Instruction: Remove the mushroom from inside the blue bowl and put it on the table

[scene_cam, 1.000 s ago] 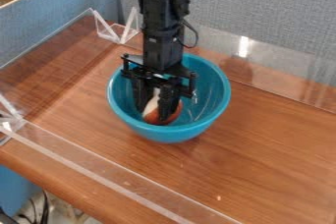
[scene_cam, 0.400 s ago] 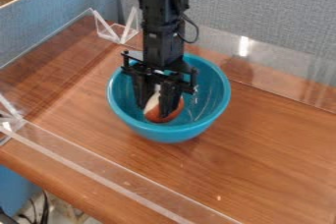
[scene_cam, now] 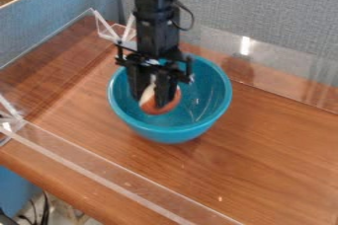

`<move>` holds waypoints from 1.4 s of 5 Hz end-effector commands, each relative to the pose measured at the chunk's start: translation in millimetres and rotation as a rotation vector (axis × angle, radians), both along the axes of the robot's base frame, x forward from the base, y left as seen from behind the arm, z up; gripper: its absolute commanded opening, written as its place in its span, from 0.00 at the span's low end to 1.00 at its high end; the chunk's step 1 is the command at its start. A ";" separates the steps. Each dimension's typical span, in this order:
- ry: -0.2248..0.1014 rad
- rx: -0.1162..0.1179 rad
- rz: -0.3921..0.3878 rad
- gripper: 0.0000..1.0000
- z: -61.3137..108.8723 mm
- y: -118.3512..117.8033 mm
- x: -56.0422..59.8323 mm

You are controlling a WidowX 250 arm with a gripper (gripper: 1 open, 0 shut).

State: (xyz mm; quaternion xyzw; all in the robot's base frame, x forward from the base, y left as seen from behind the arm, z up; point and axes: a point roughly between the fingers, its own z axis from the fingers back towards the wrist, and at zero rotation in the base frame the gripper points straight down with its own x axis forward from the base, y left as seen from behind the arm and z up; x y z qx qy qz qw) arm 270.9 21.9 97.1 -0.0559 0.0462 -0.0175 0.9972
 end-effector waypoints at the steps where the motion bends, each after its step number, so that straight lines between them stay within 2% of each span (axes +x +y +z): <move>1: -0.097 0.001 0.021 0.00 36.1 20.6 -2.2; 2: -0.096 0.019 0.082 0.00 43.1 61.1 -10.6; 3: -0.070 0.051 0.131 0.00 42.5 106.6 -18.7; 4: -0.029 0.071 0.151 0.00 29.0 127.6 -26.3; 7: 0.034 0.077 0.159 0.00 -7.6 141.8 -24.1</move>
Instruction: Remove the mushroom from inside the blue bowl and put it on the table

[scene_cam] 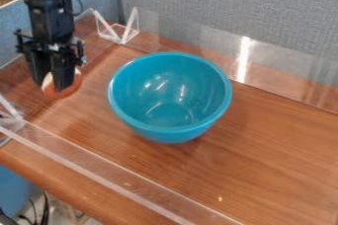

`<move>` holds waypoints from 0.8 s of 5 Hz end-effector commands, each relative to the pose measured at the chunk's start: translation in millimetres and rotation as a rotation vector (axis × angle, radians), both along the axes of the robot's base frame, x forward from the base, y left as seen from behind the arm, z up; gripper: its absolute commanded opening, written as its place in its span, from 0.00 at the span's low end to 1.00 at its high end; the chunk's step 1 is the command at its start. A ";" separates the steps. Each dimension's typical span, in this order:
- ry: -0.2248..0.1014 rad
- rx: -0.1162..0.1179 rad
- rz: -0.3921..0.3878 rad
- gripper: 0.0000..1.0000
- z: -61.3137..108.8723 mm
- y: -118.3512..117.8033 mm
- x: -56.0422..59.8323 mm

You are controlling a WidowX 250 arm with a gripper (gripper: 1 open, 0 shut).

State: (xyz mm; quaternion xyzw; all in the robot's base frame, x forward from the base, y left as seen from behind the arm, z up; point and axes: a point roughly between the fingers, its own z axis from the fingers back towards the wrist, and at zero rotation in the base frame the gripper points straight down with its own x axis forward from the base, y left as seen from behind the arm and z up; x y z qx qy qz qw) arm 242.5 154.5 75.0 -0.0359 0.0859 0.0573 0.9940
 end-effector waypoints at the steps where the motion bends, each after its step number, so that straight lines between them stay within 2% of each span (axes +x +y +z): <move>1: -0.038 0.032 0.020 0.00 7.0 13.0 4.9; 4: -0.025 0.024 0.045 0.00 -1.9 22.3 5.8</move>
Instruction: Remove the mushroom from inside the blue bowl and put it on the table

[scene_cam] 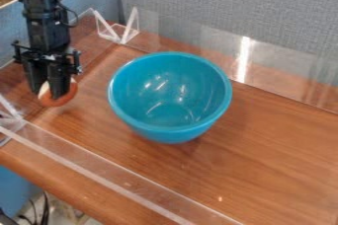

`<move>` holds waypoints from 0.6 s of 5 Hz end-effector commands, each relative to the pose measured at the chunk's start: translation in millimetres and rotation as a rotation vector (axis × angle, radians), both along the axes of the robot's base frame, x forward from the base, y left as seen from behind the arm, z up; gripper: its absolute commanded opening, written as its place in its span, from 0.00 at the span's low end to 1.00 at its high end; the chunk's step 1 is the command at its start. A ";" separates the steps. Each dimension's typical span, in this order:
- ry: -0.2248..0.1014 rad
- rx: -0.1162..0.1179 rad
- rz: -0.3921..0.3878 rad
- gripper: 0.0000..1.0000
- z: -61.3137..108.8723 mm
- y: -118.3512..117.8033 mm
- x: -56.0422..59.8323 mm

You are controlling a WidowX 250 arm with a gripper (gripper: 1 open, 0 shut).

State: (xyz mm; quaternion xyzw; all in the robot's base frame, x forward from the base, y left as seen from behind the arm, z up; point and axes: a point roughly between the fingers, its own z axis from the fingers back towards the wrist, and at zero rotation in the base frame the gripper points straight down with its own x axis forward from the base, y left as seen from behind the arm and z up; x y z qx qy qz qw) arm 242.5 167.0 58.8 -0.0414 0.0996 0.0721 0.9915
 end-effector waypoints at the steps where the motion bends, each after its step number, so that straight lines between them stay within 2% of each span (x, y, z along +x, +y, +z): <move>1: -0.049 0.031 0.022 0.00 11.5 12.7 6.7; 3: -0.046 0.026 0.034 0.00 8.1 17.1 7.7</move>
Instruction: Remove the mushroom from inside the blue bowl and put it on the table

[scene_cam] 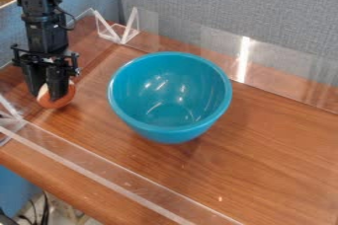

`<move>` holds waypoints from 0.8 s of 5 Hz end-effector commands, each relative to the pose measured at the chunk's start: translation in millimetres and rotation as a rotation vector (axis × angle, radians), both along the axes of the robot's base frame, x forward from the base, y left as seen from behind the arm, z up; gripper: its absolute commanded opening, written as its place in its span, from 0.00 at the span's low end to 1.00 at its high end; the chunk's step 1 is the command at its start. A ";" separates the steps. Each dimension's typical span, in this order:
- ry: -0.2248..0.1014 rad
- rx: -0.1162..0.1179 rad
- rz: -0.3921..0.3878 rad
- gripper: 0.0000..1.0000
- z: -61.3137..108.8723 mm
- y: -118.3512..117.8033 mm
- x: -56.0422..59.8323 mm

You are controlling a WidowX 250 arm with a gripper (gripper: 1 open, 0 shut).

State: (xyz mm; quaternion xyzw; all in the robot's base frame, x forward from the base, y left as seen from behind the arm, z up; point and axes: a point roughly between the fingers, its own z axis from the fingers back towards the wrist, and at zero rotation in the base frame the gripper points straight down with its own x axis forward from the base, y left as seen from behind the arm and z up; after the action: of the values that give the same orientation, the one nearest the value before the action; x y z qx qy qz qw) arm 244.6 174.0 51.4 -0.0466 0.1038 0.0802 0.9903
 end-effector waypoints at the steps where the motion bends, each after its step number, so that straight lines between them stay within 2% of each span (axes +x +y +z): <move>1: -0.054 0.033 0.023 1.00 14.2 11.9 6.0; 4: -0.078 0.040 0.036 1.00 14.8 11.2 6.4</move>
State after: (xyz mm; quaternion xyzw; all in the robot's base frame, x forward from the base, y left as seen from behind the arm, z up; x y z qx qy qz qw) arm 247.9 178.3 50.2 -0.0460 0.0893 0.0914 0.9907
